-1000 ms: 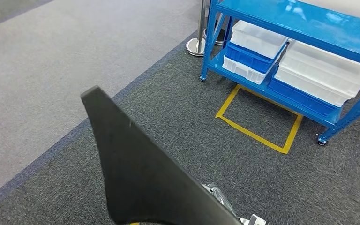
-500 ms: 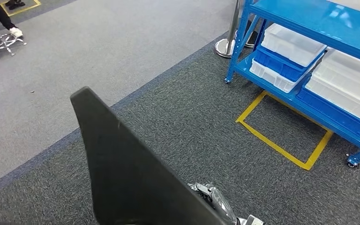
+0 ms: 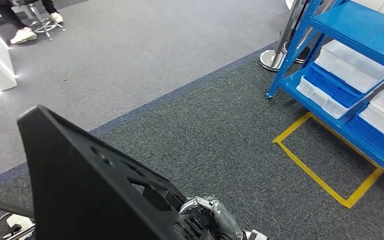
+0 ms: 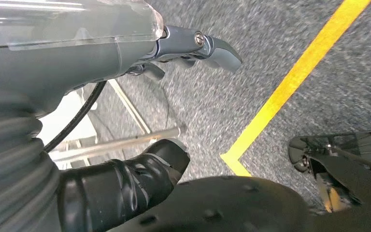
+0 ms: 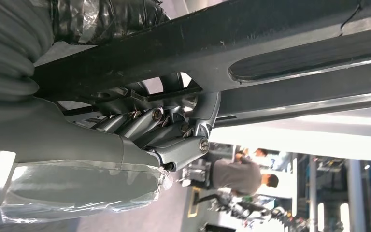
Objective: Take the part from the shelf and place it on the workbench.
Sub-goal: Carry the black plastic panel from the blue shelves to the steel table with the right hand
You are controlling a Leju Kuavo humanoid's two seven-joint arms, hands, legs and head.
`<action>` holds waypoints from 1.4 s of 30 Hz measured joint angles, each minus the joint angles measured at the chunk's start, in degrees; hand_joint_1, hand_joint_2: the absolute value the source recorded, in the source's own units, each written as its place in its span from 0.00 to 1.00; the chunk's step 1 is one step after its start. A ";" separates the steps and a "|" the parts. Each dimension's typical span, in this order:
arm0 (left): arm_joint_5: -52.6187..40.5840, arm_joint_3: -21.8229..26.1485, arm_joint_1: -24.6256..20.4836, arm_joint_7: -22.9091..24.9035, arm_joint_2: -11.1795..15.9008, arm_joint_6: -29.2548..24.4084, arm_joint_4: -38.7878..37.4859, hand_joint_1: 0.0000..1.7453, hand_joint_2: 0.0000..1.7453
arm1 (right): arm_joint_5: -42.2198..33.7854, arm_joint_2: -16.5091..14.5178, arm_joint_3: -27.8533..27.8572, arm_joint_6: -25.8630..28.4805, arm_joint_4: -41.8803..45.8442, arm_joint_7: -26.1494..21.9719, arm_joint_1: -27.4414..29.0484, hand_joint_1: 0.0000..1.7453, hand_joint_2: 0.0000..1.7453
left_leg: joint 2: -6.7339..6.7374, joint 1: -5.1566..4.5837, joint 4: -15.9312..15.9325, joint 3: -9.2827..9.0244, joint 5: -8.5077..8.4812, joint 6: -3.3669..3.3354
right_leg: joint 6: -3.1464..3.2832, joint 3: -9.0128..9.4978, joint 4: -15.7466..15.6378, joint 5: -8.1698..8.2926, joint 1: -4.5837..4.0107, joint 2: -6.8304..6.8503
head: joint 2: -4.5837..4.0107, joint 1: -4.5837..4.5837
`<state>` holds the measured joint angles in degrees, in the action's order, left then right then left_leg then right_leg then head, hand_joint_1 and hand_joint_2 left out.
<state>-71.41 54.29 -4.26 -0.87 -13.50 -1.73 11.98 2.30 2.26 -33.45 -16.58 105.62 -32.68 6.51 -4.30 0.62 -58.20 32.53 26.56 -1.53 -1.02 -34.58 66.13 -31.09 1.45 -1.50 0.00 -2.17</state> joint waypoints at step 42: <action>0.92 1.25 0.57 0.91 2.30 0.82 0.00 0.00 1.00 | -3.60 -0.43 -4.01 0.25 -3.53 0.93 -5.27 1.00 1.00 | 1.24 0.19 -8.43 5.68 3.01 2.86 | 2.65 2.41 -6.10 1.75 -0.26 1.00 | 0.00 0.45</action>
<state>-70.48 55.53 -3.69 0.04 -11.20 -0.91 11.98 -1.31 1.83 -37.45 -16.34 102.09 -31.75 1.23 -3.06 0.81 -66.63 38.22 29.57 1.33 1.63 -32.17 60.03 -29.35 1.19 -0.50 0.00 -1.73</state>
